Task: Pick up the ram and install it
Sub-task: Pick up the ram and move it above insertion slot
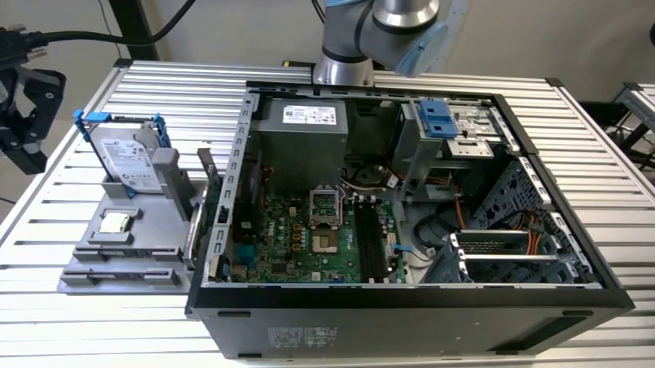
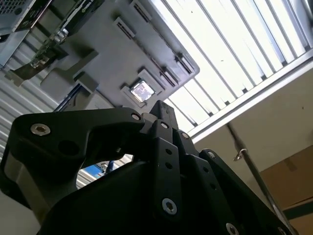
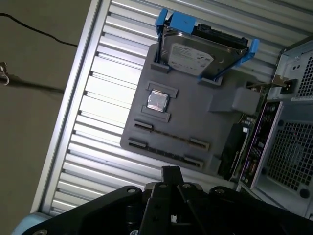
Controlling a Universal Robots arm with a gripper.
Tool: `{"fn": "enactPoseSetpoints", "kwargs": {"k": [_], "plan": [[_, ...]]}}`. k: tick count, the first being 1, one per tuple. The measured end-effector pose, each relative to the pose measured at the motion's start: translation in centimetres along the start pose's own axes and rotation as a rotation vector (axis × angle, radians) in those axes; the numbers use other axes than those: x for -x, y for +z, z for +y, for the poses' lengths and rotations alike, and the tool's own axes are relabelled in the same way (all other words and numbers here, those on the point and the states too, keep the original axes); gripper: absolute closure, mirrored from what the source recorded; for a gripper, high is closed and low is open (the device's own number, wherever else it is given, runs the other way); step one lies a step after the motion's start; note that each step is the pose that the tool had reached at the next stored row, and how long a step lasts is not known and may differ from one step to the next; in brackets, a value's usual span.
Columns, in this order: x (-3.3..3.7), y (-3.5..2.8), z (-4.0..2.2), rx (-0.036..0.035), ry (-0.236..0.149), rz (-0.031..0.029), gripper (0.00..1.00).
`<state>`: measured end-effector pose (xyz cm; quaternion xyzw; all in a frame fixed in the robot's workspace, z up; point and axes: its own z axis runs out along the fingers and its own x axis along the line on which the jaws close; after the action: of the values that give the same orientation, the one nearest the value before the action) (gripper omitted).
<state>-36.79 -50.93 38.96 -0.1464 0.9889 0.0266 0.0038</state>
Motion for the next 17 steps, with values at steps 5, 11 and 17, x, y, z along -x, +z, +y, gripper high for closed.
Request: {"fn": "enactPoseSetpoints", "kwargs": {"k": [5,11,17], "plan": [[-0.01,0.0,0.01,0.0007,-0.045,0.0023,1.0],[-0.03,0.0,0.01,0.0014,-0.095,0.0049,1.0],[-0.05,0.0,0.01,0.0022,-0.142,0.0073,1.0]]}}
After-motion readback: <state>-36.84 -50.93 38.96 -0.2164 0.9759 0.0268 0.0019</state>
